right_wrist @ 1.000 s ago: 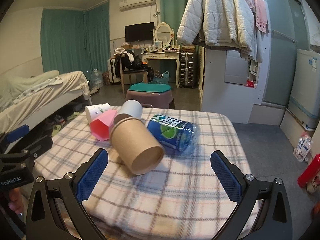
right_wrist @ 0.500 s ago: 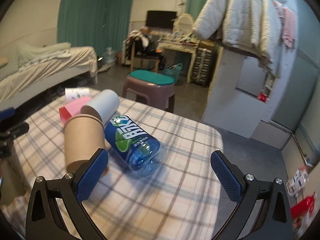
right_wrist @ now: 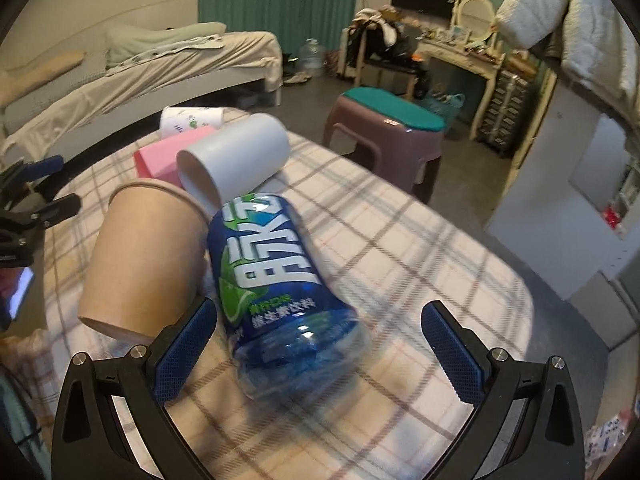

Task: Flip cup upside down
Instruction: 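Move the right tool onto the blue water bottle and close around it, then lift the blue bottle with the right tool and carry it toward the left tool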

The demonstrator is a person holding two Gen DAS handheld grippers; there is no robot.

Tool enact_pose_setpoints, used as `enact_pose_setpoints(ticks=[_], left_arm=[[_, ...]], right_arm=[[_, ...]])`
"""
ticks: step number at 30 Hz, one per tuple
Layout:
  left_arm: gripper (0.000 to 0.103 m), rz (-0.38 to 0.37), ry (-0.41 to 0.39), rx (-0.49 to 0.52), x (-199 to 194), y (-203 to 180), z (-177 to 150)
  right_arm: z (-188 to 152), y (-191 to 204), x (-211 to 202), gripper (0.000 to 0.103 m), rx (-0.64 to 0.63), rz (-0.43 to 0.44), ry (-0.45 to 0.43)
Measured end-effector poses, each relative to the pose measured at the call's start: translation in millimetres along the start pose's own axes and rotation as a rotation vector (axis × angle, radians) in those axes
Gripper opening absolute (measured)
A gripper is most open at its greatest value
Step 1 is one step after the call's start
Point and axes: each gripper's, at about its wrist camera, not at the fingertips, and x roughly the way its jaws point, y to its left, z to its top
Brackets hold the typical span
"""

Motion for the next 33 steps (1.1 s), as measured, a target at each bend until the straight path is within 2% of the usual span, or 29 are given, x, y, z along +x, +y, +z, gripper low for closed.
enact_pose_setpoints(ticks=[2, 7, 10, 16, 18, 25, 29, 33], left_arm=[[0.103, -0.004, 0.006, 0.004, 2.8, 0.4, 0.4], [0.103, -0.017, 0.001, 0.013, 2.3, 2.0, 0.0], [0.103, -0.018, -0.012, 0.011, -2.7, 5.5, -0.7], [0.103, -0.047, -0.039, -0.019, -16.6, 17.0, -3.0], [0.103, -0.061, -0.043, -0.036, -20.6, 21.7, -4.2], [0.103, -0.087, -0.067, -0.071, -36.0, 38.4, -10.8], [0.103, -0.098, -0.085, -0.085, -45.9, 54.5, -13.6], [0.103, -0.107, -0.107, -0.095, -51.2, 76.0, -18.6]], right_arm=[[-0.1, 1.7, 6.8, 0.102, -0.012, 0.009, 0.021], [-1.1, 3.2, 12.7, 0.083, 0.001, 0.034, 0.051], [-3.6, 3.1, 8.3, 0.082, 0.037, 0.014, 0.050], [-23.1, 5.0, -22.8, 0.079, 0.191, -0.100, 0.005], [-31.7, 12.4, -36.8, 0.078, 0.236, -0.162, -0.009], [-43.2, 57.1, -106.0, 0.078, 0.390, -0.317, -0.164], [-24.6, 100.4, -136.1, 0.078, 0.419, -0.362, -0.233], [-0.6, 148.3, -136.8, 0.078, 0.433, -0.359, -0.254]])
